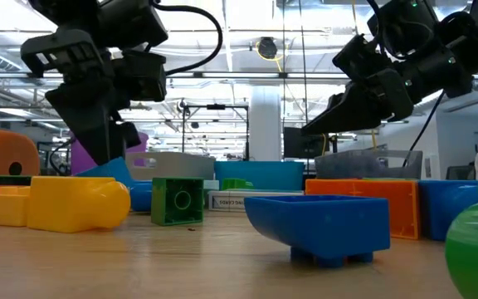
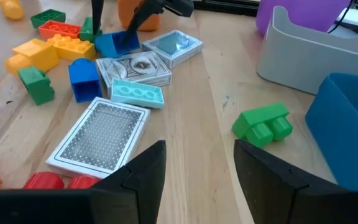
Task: Pick & Place Toys
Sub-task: Put the blue game piece into the gray bin
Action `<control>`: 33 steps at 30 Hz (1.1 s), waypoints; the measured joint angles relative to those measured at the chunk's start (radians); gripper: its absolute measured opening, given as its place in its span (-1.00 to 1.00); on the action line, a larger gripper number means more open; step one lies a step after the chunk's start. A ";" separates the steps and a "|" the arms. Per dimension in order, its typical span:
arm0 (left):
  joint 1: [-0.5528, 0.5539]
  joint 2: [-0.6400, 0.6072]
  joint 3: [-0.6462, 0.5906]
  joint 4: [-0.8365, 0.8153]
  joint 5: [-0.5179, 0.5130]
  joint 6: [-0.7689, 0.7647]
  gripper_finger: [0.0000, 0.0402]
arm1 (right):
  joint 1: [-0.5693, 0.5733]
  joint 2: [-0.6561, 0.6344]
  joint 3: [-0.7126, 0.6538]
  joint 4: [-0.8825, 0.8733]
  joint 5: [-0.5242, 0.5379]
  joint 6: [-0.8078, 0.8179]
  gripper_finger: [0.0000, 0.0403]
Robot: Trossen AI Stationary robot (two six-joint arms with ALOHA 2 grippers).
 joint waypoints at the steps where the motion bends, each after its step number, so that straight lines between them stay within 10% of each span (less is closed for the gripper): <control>1: 0.002 0.000 0.000 0.000 0.005 0.000 -0.16 | 0.000 0.000 0.000 0.000 0.000 0.000 -0.10; 15: 0.042 0.000 0.000 -0.028 0.131 0.017 -0.92 | 0.000 0.000 0.000 0.000 0.000 -0.002 -0.10; 33: 0.108 -0.028 0.267 -0.215 0.249 0.184 -0.89 | 0.000 0.000 0.000 0.070 0.000 -0.046 -0.10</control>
